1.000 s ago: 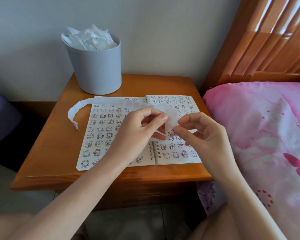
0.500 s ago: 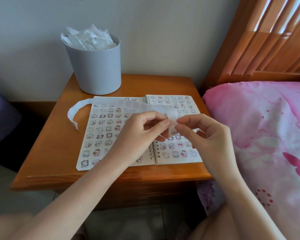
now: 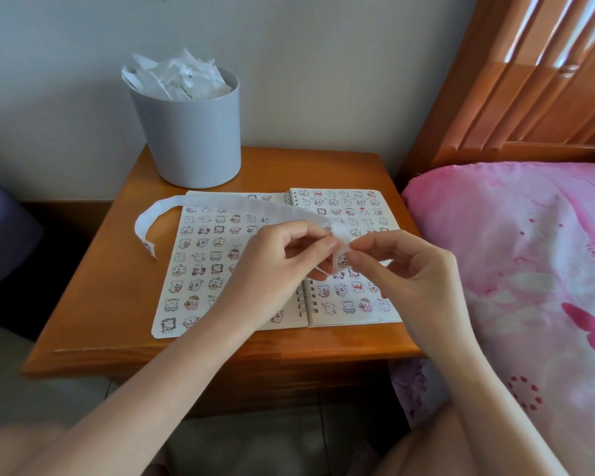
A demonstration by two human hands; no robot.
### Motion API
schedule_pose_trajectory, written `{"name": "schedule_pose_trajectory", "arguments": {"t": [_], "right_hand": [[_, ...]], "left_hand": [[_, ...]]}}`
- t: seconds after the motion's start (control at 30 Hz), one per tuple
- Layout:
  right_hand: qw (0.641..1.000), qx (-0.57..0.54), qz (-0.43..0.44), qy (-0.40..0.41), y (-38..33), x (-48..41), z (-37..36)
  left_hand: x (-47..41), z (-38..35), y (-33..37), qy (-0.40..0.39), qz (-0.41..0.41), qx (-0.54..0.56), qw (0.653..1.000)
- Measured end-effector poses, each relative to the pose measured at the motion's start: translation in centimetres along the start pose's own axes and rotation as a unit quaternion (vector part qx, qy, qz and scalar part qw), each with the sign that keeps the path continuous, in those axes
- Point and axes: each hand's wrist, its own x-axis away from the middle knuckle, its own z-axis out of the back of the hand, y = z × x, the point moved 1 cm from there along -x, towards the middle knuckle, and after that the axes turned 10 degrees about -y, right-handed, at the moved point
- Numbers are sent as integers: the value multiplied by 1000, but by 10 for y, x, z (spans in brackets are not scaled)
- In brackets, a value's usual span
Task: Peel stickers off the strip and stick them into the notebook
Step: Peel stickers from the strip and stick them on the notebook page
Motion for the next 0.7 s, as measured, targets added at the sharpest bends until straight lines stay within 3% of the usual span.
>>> {"name": "schedule_pose_trajectory", "arguments": {"t": [0.7], "right_hand": [[1000,18,-1,0,-2,1,-1]], "left_hand": [[0,-2,0,-8,12,-7,1000]]}}
